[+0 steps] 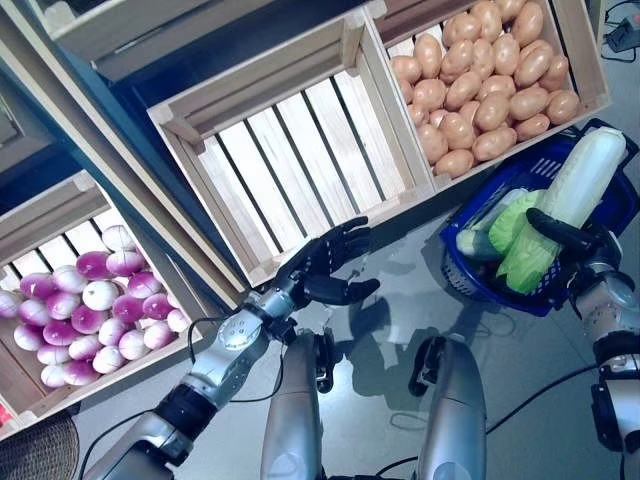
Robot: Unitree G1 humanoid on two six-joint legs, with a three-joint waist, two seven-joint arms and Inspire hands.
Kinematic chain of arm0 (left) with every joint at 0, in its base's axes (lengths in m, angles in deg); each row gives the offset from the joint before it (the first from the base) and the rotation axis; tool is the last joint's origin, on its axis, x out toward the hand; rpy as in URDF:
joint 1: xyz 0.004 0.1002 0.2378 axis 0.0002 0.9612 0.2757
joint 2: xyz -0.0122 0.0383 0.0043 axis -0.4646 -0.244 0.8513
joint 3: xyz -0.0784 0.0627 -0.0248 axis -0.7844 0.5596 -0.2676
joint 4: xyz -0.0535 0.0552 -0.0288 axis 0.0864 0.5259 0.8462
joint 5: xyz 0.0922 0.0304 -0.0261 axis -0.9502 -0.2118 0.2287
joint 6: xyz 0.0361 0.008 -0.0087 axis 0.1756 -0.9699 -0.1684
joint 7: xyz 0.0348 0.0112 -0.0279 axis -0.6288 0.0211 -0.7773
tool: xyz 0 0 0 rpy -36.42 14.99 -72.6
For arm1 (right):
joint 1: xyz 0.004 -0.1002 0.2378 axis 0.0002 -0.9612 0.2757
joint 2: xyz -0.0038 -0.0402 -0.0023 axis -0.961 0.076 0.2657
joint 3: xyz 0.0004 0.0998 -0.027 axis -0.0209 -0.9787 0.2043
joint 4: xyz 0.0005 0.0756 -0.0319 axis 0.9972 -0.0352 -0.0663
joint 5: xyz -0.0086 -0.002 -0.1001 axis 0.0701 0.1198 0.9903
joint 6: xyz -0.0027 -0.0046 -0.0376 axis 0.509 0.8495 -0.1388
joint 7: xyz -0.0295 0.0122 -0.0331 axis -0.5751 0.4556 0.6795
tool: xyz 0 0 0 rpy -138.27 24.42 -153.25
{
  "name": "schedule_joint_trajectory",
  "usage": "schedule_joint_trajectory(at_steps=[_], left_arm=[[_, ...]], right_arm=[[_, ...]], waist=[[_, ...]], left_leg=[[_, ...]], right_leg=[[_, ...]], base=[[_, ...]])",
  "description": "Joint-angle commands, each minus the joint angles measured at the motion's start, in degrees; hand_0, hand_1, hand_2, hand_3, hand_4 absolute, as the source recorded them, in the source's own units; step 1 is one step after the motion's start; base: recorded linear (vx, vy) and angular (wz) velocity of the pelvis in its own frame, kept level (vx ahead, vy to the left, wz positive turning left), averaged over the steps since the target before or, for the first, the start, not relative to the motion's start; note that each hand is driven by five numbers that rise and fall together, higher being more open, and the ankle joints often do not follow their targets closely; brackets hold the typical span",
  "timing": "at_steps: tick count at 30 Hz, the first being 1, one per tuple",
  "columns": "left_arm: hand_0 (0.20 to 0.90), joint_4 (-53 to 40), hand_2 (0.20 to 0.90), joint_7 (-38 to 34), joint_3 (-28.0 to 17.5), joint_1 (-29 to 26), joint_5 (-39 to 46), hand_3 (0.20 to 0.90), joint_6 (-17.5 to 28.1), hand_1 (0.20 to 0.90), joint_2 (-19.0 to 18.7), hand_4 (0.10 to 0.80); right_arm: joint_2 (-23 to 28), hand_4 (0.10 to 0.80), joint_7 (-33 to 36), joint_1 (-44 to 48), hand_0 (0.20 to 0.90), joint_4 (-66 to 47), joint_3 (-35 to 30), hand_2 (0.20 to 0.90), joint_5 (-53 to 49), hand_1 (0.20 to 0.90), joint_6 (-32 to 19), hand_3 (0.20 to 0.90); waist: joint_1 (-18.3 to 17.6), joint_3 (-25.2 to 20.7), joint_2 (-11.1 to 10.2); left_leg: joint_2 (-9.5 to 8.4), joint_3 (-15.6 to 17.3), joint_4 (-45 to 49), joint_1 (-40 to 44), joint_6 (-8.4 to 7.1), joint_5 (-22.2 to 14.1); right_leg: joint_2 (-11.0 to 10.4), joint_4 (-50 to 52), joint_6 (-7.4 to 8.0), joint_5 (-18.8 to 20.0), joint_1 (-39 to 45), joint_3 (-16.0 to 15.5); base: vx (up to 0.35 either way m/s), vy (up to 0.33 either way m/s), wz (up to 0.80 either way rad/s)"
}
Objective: Put vegetables into the basket
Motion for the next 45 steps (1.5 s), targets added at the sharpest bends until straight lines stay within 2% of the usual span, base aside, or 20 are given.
schedule_joint_trajectory(at_steps=[1, 3, 4, 5, 10, 14, 20, 25, 29, 31, 33, 37, 41, 45], left_arm=[[0.900, -5.4, 0.900, -0.6, -1.6, -3.3, 2.3, 0.900, 8.7, 0.900, 0.4, 0.800], [0.900, -5.6, 0.900, -0.4, -1.7, -3.7, 3.0, 0.900, 8.6, 0.900, -0.1, 0.800], [0.900, -5.6, 0.900, -0.4, -1.7, -3.7, 3.0, 0.900, 8.6, 0.900, -0.1, 0.800], [0.900, -5.4, 0.900, -0.3, -1.7, -4.0, 3.5, 0.900, 8.5, 0.900, -0.3, 0.800], [0.900, -5.9, 0.900, 0.4, -1.6, -3.5, 4.5, 0.900, 8.3, 0.900, -0.9, 0.800], [0.900, -5.5, 0.900, 1.1, -2.0, -2.6, 5.8, 0.900, 8.3, 0.900, -1.4, 0.800], [0.900, -5.3, 0.900, 1.6, -3.3, -1.4, 5.6, 0.900, 6.4, 0.900, -1.2, 0.800], [0.900, -5.0, 0.900, 3.3, -5.0, 0.2, 5.8, 0.900, 4.6, 0.900, -1.1, 0.800], [0.900, -5.5, 0.900, 3.9, -7.1, 3.4, 4.3, 0.900, 1.0, 0.900, -0.4, 0.800], [0.900, -5.6, 0.900, 4.1, -7.6, 4.3, 3.7, 0.900, 0.3, 0.900, -0.3, 0.800], [0.900, -5.6, 0.900, 4.6, -8.8, 6.9, 2.2, 0.900, -0.9, 0.900, 0.2, 0.800], [0.900, -5.2, 0.900, 5.1, -10.4, 10.2, 1.7, 0.900, -1.8, 0.900, 1.1, 0.800], [0.900, -4.8, 0.900, 5.8, -11.2, 13.8, -0.3, 0.900, -1.9, 0.900, 2.4, 0.800], [0.900, -3.7, 0.900, 5.9, -10.9, 16.1, -3.1, 0.900, -1.8, 0.900, 2.8, 0.800]], right_arm=[[6.0, 0.400, -1.4, 5.0, 0.300, 1.6, 0.0, 0.300, -2.2, 0.300, -1.9, 0.300], [6.4, 0.400, -2.3, 5.4, 0.300, 2.4, -0.9, 0.300, -5.5, 0.300, -1.3, 0.300], [6.4, 0.444, -2.4, 5.4, 0.366, 2.5, -0.9, 0.366, -5.6, 0.366, -1.3, 0.366], [6.9, 0.800, -1.9, 5.6, 0.900, 3.0, -1.9, 0.900, -6.4, 0.900, -1.4, 0.900], [7.8, 0.800, -0.2, 5.1, 0.900, 3.1, -3.6, 0.900, -7.5, 0.900, -3.5, 0.900], [7.8, 0.800, 0.3, 4.0, 0.900, 2.6, -4.7, 0.900, -7.2, 0.900, -4.2, 0.900], [6.3, 0.800, -1.0, 1.3, 0.900, 1.1, -5.3, 0.900, -7.9, 0.900, -3.3, 0.900], [5.5, 0.800, -3.7, -1.8, 0.900, 0.1, -6.2, 0.900, -7.3, 0.900, -2.5, 0.900], [4.5, 0.800, -5.9, -5.6, 0.900, -1.3, -6.7, 0.900, -6.2, 0.900, -2.1, 0.900], [4.2, 0.800, -6.0, -6.3, 0.900, -1.8, -6.7, 0.900, -5.9, 0.900, -1.7, 0.900], [4.0, 0.800, -6.6, -7.8, 0.900, -2.4, -7.0, 0.900, -5.6, 0.900, -0.7, 0.900], [3.3, 0.800, -9.0, -10.7, 0.900, -2.6, -8.2, 0.900, -6.5, 0.900, 0.7, 0.900], [0.0, 0.800, -9.8, -14.8, 0.900, -4.8, -8.5, 0.900, -6.5, 0.900, 0.3, 0.900], [-4.3, 0.800, -9.9, -17.7, 0.900, -6.9, -8.2, 0.900, -9.4, 0.900, 0.1, 0.900]], waist=[[-1.6, -2.2, 1.0], [-1.8, -2.4, 1.4], [-1.8, -2.4, 1.4], [-2.0, -2.6, 1.5], [-1.8, -3.6, 1.2], [-1.4, -4.8, 0.4], [-0.8, -7.5, -1.6], [0.0, -9.9, -3.4], [0.9, -13.2, -5.0], [1.2, -13.9, -5.4], [1.8, -16.1, -6.6], [2.3, -19.3, -7.3], [2.6, -21.9, -7.7], [2.7, -23.5, -7.5]], left_leg=[[-0.54, 0.6, 5.2, 1.3, 1.22, -9.9], [-0.78, 0.5, 6.8, -0.2, 1.23, -10.7], [-0.78, 0.5, 6.9, -0.3, 1.23, -10.7], [-0.78, 0.4, 7.5, -0.8, 1.21, -11.1], [-0.93, 0.3, 7.7, -1.2, 1.28, -11.3], [-0.63, 0.4, 4.6, 0.6, 1.32, -10.3], [1.35, 2.8, -9.6, 9.6, 1.33, -4.9], [1.71, 3.7, -19.0, 17.1, 1.16, -1.1], [2.02, 5.0, -29.8, 25.2, -0.10, 3.9], [1.84, 5.1, -32.4, 27.2, -0.48, 5.1], [2.06, 5.8, -38.1, 31.8, -1.39, 7.7], [1.51, 6.3, -46.2, 37.9, -2.29, 10.9], [-0.13, 7.8, -54.9, 43.4, -1.86, 14.8], [-1.03, 8.4, -61.4, 47.6, -1.96, 17.0]], right_leg=[[-0.1, 0.9, -2.81, -2.0, 2.8, 1.1], [0.2, 2.7, -2.77, -2.6, 0.8, 1.8], [0.2, 2.7, -2.77, -2.6, 0.7, 1.8], [0.2, 3.5, -2.78, -3.0, 0.1, 1.9], [0.6, 3.7, -2.64, -3.0, -0.5, 1.7], [1.0, 0.7, -2.28, -1.6, 1.1, 1.2], [2.0, -11.0, -1.09, 3.5, 9.0, -0.4], [2.5, -19.7, -0.50, 6.5, 16.8, -2.8], [5.2, -32.1, -0.12, 10.4, 26.4, -5.4], [6.0, -35.2, -0.06, 11.4, 28.7, -5.8], [8.2, -42.7, -0.13, 13.1, 34.5, -6.3], [10.5, -52.4, -0.01, 15.4, 42.0, -6.9], [11.1, -59.9, 0.13, 18.6, 47.4, -7.5], [11.6, -64.5, 0.62, 20.4, 50.8, -7.5]], base=[[-0.066, 0.042, -0.02], [-0.070, 0.036, 0.01], [-0.062, 0.036, 0.00], [0.000, 0.000, 0.00], [-0.006, 0.006, 0.00], [0.000, 0.000, 0.00], [0.028, -0.001, -0.05], [0.109, -0.006, -0.09], [0.199, -0.041, -0.09], [0.146, -0.041, -0.13], [0.244, -0.055, -0.04], [0.237, 0.006, -0.10], [0.134, 0.073, -0.04], [0.107, 0.079, 0.01]])
